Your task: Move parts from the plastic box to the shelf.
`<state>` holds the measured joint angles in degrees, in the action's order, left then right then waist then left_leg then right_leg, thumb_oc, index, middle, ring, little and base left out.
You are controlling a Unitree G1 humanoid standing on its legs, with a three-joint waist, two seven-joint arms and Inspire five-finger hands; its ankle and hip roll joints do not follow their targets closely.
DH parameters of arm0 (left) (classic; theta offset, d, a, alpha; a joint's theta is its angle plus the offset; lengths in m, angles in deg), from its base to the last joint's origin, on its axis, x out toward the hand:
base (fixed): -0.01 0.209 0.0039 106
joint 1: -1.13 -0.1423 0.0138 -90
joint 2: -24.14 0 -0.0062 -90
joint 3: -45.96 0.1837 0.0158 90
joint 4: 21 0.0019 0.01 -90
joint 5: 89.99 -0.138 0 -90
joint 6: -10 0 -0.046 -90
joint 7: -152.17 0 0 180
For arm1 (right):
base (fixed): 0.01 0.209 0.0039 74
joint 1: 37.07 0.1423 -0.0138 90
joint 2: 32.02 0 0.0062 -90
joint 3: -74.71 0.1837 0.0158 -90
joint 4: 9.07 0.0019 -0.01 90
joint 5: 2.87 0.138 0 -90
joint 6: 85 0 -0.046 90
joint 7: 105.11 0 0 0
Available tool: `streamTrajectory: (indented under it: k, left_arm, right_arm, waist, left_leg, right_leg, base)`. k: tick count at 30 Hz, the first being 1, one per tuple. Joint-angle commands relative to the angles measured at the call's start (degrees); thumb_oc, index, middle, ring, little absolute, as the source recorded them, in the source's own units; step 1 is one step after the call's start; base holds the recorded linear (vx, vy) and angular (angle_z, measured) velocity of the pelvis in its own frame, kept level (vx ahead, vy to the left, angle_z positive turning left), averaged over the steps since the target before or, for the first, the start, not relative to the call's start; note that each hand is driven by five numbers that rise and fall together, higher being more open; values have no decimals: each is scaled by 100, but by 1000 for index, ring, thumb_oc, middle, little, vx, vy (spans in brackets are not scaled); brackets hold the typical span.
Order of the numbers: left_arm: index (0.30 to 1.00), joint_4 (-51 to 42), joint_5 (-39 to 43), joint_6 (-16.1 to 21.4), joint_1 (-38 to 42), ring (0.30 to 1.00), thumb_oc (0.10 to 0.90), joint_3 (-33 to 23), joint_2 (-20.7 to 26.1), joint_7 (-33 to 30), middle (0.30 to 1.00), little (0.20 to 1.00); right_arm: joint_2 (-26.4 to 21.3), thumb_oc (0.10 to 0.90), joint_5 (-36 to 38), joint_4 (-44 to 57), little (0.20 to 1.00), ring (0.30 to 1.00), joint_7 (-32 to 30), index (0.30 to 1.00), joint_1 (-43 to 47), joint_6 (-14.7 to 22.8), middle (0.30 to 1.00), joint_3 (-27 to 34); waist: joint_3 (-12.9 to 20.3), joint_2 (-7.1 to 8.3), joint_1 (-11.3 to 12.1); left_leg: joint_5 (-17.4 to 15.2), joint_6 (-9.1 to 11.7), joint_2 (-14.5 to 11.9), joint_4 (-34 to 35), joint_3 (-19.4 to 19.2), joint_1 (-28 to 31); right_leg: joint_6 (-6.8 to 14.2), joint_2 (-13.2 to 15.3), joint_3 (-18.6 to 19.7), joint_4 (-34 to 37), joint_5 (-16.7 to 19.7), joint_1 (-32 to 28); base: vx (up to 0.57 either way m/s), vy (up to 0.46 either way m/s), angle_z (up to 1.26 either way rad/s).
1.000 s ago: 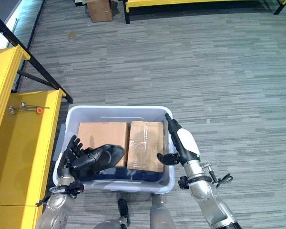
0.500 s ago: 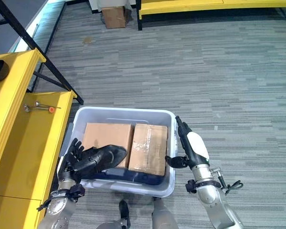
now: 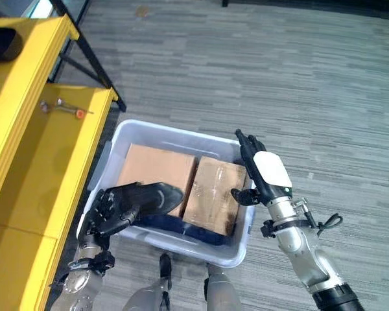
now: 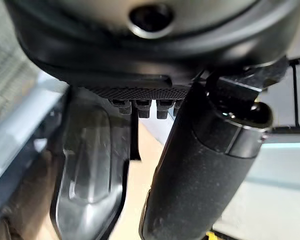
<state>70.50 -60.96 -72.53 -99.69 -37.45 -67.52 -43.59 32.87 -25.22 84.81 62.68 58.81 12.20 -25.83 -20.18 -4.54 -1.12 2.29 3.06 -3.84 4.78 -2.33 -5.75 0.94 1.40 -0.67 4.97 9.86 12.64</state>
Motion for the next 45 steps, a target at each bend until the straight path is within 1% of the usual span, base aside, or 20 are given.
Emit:
streamTrajectory:
  k: [1,4,5,6,7,9,10,11,12,14,16,27,32,36,42,45]
  left_arm:
    - [1000,-412,79,516,170,1000,900,-314,167,-127,1000,1000]
    - [1000,-362,90,511,242,1000,900,-296,165,-191,1000,1000]
    - [1000,-331,82,513,293,1000,900,-265,165,-222,1000,1000]
    - [1000,-329,82,514,295,1000,900,-268,165,-222,1000,1000]
    - [1000,-337,74,516,320,1000,900,-247,169,-232,1000,1000]
    - [1000,-329,70,497,361,1000,900,-226,169,-236,1000,1000]
    - [1000,-307,69,481,379,1000,900,-203,162,-226,1000,1000]
    - [1000,-306,69,481,379,1000,900,-204,162,-226,1000,1000]
    - [1000,-288,87,458,399,1000,900,-175,154,-210,1000,1000]
    - [1000,-251,131,433,435,1000,900,-145,148,-201,1000,1000]
    - [1000,-230,145,414,443,1000,900,-140,152,-206,1000,1000]
    - [1000,-218,229,468,485,1000,900,-154,122,-307,1000,1000]
    - [1000,-219,303,528,507,1000,900,-195,107,-355,1000,1000]
    - [1000,-144,351,570,537,1000,900,-233,88,-414,1000,1000]
    - [1000,-91,335,634,562,1000,900,-396,108,-546,1000,1000]
    - [1000,-87,324,634,579,1000,900,-453,115,-595,1000,1000]
  right_arm:
    - [36,900,158,150,1000,1000,-175,1000,396,234,1000,-93]
    - [232,900,369,14,1000,1000,-153,1000,511,191,1000,-222]
    - [396,900,578,-111,1000,1000,-108,1000,598,159,1000,-363]
    - [398,900,578,-116,1000,1000,-109,1000,605,161,1000,-368]
    - [500,900,734,-152,1000,1000,-94,1000,665,163,1000,-462]
    - [697,900,1192,-229,1000,1000,15,1000,732,173,1000,-577]
    - [838,900,1587,-293,1000,1000,130,1000,772,182,1000,-690]
    - [838,900,1587,-294,1000,1000,129,1000,773,183,1000,-691]
    - [976,900,2118,-396,1000,1000,266,1000,820,138,1000,-802]
    - [1165,900,2653,-514,1000,1000,401,1000,877,121,1000,-983]
    - [1245,900,2848,-567,1000,1000,448,1000,956,107,1000,-1086]
    - [1403,900,2880,-605,1000,1000,587,1000,1435,79,1000,-1571]
    - [1564,900,3006,-800,1000,1000,789,1000,1714,63,1000,-1972]
    - [1664,900,2995,-1072,1000,1000,874,1000,1817,33,1000,-2161]
    - [1810,900,3347,-1245,1000,1000,938,1000,1758,-13,1000,-2196]
    - [1933,900,3739,-1363,1000,1000,980,1000,1729,-46,1000,-2247]
  waist:
    - [467,157,-70]
    - [411,158,-36]
    - [376,159,-14]
    - [375,160,-15]
    - [363,159,-10]
    - [340,157,-2]
    - [329,154,1]
    - [328,154,0]
    - [308,144,6]
    - [293,130,20]
    - [276,117,29]
    - [210,39,114]
    - [138,57,194]
    - [102,72,258]
    - [57,107,339]
    - [20,129,392]
  left_leg:
    - [424,3,121,-10,-318,-369]
    - [433,-4,135,-10,-286,-422]
    - [432,-9,145,-10,-278,-450]
    - [432,-9,145,-10,-279,-452]
    - [429,-13,151,-11,-276,-467]
    - [429,-20,153,-8,-280,-491]
    - [426,-23,160,-8,-279,-500]
    - [426,-23,160,-8,-279,-501]
    - [422,-27,173,-5,-283,-513]
    - [413,-27,187,-2,-291,-521]
    - [405,-29,198,5,-298,-517]
    - [370,-39,252,22,-303,-538]
    - [370,-57,284,22,-249,-577]
    - [382,-58,304,22,-204,-605]
    - [395,-55,310,22,-150,-643]
    - [411,-52,310,22,-112,-682]
  right_leg:
    - [184,59,38,-917,-1386,-171]
    - [182,61,42,-931,-1388,-119]
    - [183,62,46,-942,-1382,-81]
    - [183,62,47,-944,-1383,-78]
    - [182,60,57,-946,-1381,-58]
    - [188,70,70,-944,-1370,-29]
    - [190,77,74,-940,-1365,-16]
    - [190,77,74,-941,-1365,-15]
    - [196,84,84,-927,-1355,-2]
    - [193,92,100,-907,-1351,3]
    - [194,97,114,-896,-1345,8]
    - [219,163,114,-826,-1298,25]
    - [236,192,84,-800,-1267,32]
    - [249,221,42,-792,-1253,34]
    - [258,232,-18,-794,-1239,51]
    - [262,233,-51,-801,-1227,74]
  base:
    - [-2,1,17]
    - [1,5,10]
    - [8,11,9]
    - [16,16,6]
    - [0,0,0]
    - [0,0,0]
    - [0,0,0]
    - [0,0,0]
    - [0,0,0]
    - [13,16,-1]
    - [6,12,-2]
    - [0,2,0]
    - [0,0,0]
    - [-21,29,5]
    - [-10,6,6]
    - [-21,6,5]
